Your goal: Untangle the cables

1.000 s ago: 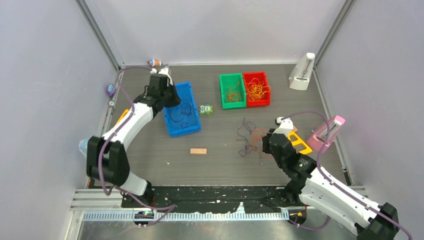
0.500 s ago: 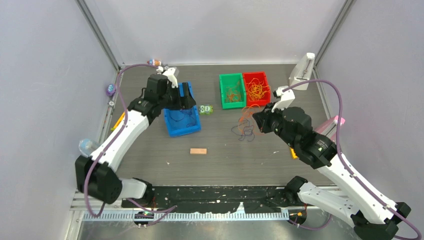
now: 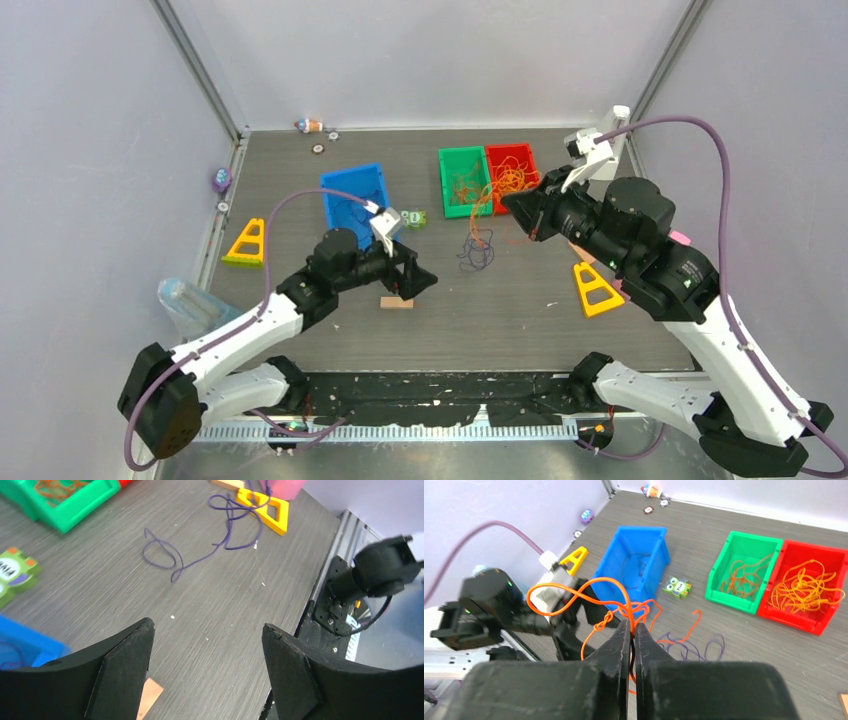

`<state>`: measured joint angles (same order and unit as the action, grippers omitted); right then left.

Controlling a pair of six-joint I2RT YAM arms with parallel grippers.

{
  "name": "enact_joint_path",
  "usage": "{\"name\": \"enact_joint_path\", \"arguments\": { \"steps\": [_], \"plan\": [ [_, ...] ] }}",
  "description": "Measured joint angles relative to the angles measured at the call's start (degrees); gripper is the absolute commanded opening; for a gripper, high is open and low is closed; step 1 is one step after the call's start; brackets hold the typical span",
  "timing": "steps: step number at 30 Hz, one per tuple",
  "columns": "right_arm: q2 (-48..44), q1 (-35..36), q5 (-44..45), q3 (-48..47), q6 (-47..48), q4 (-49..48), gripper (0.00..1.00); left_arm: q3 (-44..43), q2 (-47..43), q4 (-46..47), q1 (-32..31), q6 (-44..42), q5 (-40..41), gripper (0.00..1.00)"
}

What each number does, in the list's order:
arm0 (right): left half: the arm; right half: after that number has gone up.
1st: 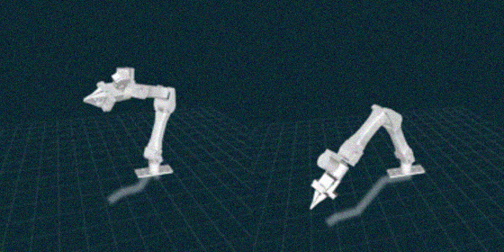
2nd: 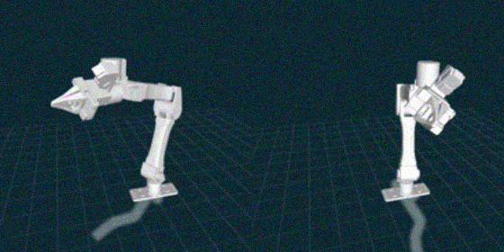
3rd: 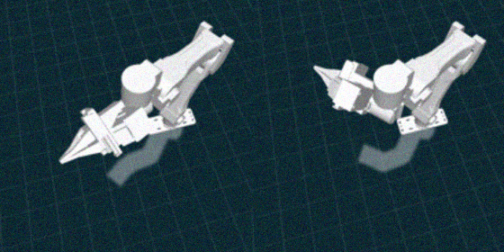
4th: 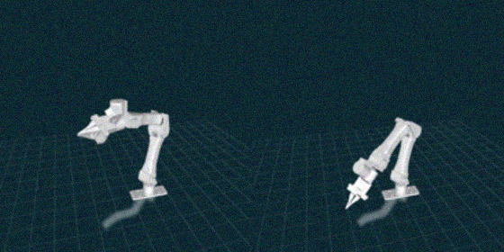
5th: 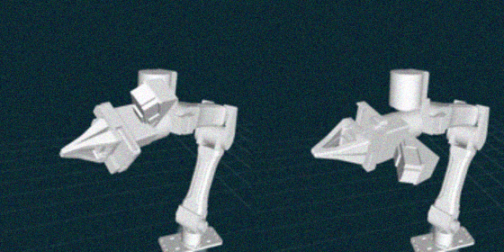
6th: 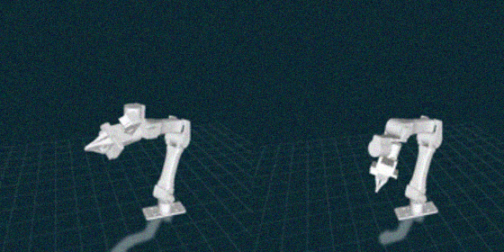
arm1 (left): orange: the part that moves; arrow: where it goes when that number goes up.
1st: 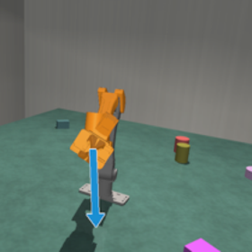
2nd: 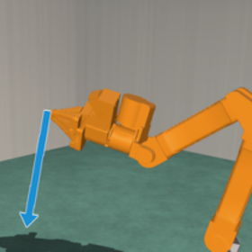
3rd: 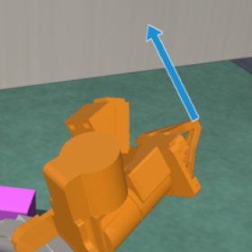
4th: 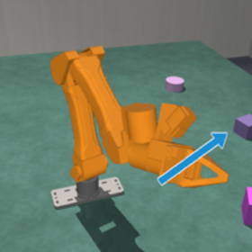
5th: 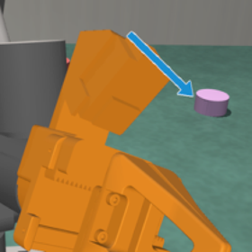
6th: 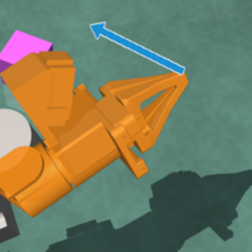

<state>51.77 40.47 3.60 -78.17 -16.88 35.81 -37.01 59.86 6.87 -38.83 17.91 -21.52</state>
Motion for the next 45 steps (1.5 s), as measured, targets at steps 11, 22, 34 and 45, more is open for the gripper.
{"name": "enact_joint_path", "arguments": {
  "steps": [11,22,34,45],
  "plan": [
    [3.7,-0.1,-6.3,-8.9,-3.2,0.8,0.05,5.8,6.4,23.5,-8.8,-10.5,1.2,0.78],
    [5.0,-0.3,-7.8,-17.4,-6.9,0.3,0.05,4.7,22.1,38.1,-14.9,-11.8,2.1,0.39],
    [3.0,-2.3,2.9,-17.4,-8.1,1.2,0.05,2.3,25.0,44.1,-13.4,-5.1,8.1,0.00],
    [-4.7,-6.5,43.6,-16.1,5.0,8.8,0.05,15.8,2.0,23.0,3.9,0.8,13.7,0.00]
  ]
}}
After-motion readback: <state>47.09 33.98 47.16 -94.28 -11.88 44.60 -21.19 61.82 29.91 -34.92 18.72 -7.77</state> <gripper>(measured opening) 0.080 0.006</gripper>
